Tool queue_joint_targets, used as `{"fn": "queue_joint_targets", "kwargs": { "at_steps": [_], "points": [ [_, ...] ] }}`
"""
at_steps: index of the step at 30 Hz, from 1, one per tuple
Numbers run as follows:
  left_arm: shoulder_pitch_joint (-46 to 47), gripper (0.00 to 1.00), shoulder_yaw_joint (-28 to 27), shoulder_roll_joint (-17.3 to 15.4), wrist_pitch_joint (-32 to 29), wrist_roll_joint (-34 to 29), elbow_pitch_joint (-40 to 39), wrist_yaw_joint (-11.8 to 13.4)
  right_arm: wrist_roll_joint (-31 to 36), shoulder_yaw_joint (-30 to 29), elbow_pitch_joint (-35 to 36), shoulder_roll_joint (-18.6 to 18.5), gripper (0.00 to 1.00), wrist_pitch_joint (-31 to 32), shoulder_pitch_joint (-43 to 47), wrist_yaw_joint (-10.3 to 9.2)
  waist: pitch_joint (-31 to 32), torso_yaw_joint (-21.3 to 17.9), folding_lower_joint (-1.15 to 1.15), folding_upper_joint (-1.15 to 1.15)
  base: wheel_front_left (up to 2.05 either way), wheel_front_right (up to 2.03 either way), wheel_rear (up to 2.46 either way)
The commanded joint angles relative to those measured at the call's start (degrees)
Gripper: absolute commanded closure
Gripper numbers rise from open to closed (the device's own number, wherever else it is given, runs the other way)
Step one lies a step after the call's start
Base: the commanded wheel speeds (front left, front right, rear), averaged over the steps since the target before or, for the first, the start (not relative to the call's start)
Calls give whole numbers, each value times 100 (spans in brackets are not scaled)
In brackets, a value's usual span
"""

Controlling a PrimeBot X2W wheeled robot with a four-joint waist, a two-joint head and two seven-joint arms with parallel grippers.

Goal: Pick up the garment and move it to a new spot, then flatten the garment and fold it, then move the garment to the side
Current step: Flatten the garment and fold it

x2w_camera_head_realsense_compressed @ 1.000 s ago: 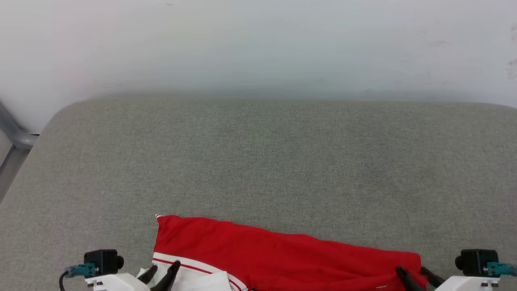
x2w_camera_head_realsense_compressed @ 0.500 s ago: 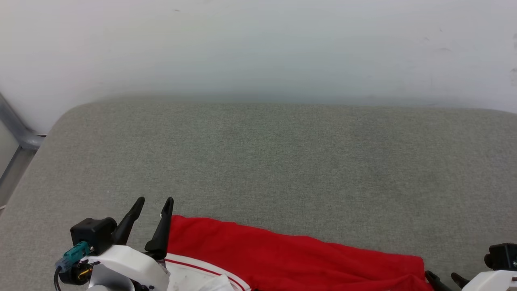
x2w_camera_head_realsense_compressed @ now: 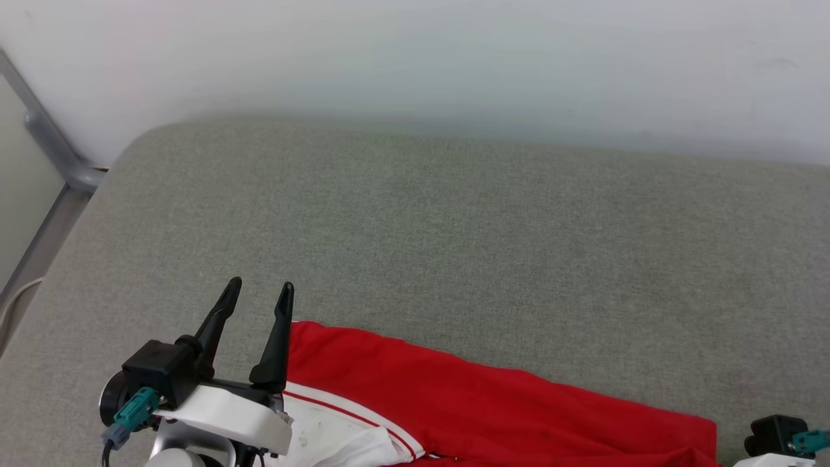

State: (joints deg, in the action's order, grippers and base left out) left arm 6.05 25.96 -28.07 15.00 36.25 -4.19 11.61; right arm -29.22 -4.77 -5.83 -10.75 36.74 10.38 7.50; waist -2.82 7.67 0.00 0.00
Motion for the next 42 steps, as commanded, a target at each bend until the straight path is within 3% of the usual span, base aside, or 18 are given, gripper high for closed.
{"fn": "queue_joint_targets", "kwargs": {
  "at_steps": [1, 6, 7, 9, 25, 33, 37, 42],
  "points": [
    [-39, 0, -34, 53, 21, -50, -7, -40, -45, 107, -151, 60, 0, 6, -51, -4, -111, 46, 0, 0, 0, 0, 0],
    [-11, 0, -136, 120, 18, -159, 44, -92, -196, 349, -436, 106, 0, 21, -157, -2, -216, 36, 0, 0, 0, 0, 0],
    [-7, 0, -149, 135, 17, -183, 58, -98, -210, 401, -478, 112, 53, 12, -175, -1, -224, 31, 0, 0, 0, 0, 0],
    [3, 0, -171, 164, 18, -213, 88, -132, -241, 471, -530, 123, 100, -15, -194, 6, -215, 18, 0, 0, 0, 0, 0],
    [-331, 0, -285, 156, 17, -265, 206, -78, -332, 6, -98, -382, 100, -101, -246, -6, 277, -220, 0, 0, 0, 0, 0],
    [-497, 0, -283, 76, -30, -275, 80, 39, -371, -908, -77, -660, 100, 46, -167, -6, 424, -360, 0, 0, 0, 0, 0],
    [-561, 0, -281, 63, -39, -264, 56, 58, -481, -1326, -10, -584, 100, 281, -161, -5, 452, -405, 0, 0, 0, 0, 0],
    [-566, 0, -247, 75, -43, -240, 53, 57, -1310, -1607, 206, -83, 100, 1053, -291, -4, 481, -408, 0, 0, 0, 0, 0]
  ]
}}
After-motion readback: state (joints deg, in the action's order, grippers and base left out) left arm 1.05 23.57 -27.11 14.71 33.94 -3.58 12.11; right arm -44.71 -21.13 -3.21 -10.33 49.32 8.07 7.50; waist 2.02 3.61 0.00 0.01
